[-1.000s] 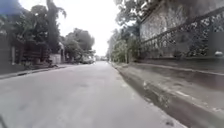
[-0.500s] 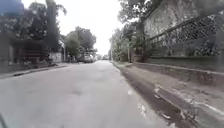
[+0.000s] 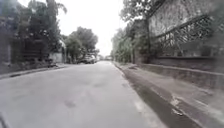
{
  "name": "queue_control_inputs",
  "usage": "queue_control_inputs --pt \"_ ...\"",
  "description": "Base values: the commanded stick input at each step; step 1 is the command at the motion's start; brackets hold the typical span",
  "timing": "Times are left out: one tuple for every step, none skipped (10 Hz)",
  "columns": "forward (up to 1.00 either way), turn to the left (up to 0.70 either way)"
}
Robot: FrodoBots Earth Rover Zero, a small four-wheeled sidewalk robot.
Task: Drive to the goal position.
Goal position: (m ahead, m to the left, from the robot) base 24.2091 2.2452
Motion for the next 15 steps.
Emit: queue_control_inputs --pt "1.0 0.0" --pt "1.0 0.0" --pt "1.0 0.0" --pt "1.0 0.0" --pt "1.0 0.0" --pt "1.0 0.0" --pt "1.0 0.0" --pt "1.0 0.0" --pt "1.0 0.0" --pt "1.0 0.0" --pt "1.0 0.0" --pt "1.0 0.0" --pt "1.0 0.0" --pt "1.0 0.0" --pt "1.0 0.0"
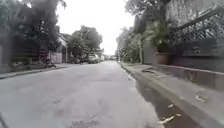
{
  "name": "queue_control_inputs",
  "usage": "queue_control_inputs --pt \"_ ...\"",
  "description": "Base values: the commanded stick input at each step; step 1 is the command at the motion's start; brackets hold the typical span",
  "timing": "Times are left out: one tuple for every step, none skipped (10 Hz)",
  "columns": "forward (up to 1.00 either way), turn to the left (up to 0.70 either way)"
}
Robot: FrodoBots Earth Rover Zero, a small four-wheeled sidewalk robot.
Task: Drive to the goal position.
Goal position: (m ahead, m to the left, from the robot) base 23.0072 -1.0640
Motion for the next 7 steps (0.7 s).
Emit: queue_control_inputs --pt "1.0 0.0" --pt "1.0 0.0" --pt "1.0 0.0" --pt "1.0 0.0" --pt "1.0 0.0" --pt "1.0 0.0" --pt "1.0 0.0"
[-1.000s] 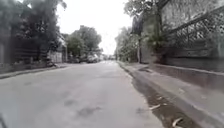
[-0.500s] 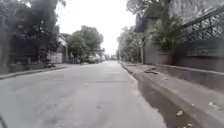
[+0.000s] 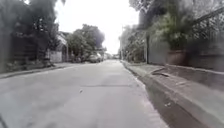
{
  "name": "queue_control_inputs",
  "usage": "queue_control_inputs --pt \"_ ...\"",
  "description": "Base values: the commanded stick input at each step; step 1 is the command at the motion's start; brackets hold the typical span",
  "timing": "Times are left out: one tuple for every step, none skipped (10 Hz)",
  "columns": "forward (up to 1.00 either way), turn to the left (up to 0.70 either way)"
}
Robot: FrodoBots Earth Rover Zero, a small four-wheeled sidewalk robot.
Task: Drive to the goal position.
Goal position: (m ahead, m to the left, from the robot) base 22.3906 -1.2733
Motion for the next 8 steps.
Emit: queue_control_inputs --pt "1.0 0.0" --pt "1.0 0.0" --pt "1.0 0.0" --pt "1.0 0.0" --pt "1.0 0.0" --pt "1.0 0.0" --pt "1.0 0.0" --pt "1.0 0.0"
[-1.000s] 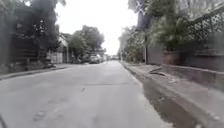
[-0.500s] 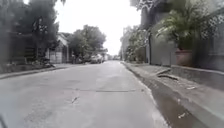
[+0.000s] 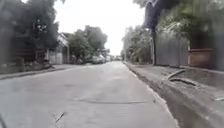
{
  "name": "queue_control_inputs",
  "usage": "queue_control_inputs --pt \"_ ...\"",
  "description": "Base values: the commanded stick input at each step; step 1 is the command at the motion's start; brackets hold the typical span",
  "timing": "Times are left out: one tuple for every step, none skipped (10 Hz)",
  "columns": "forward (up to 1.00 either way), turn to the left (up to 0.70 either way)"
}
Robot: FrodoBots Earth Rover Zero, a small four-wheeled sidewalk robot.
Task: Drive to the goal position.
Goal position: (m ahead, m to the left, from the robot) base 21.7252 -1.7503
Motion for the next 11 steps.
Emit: queue_control_inputs --pt "1.0 0.0" --pt "1.0 0.0" --pt "1.0 0.0" --pt "1.0 -0.02" --pt "1.0 -0.4" --pt "1.0 -0.4" --pt "1.0 -0.4" --pt "1.0 -0.03" --pt "1.0 0.0" --pt "1.0 0.0" --pt "1.0 0.0"
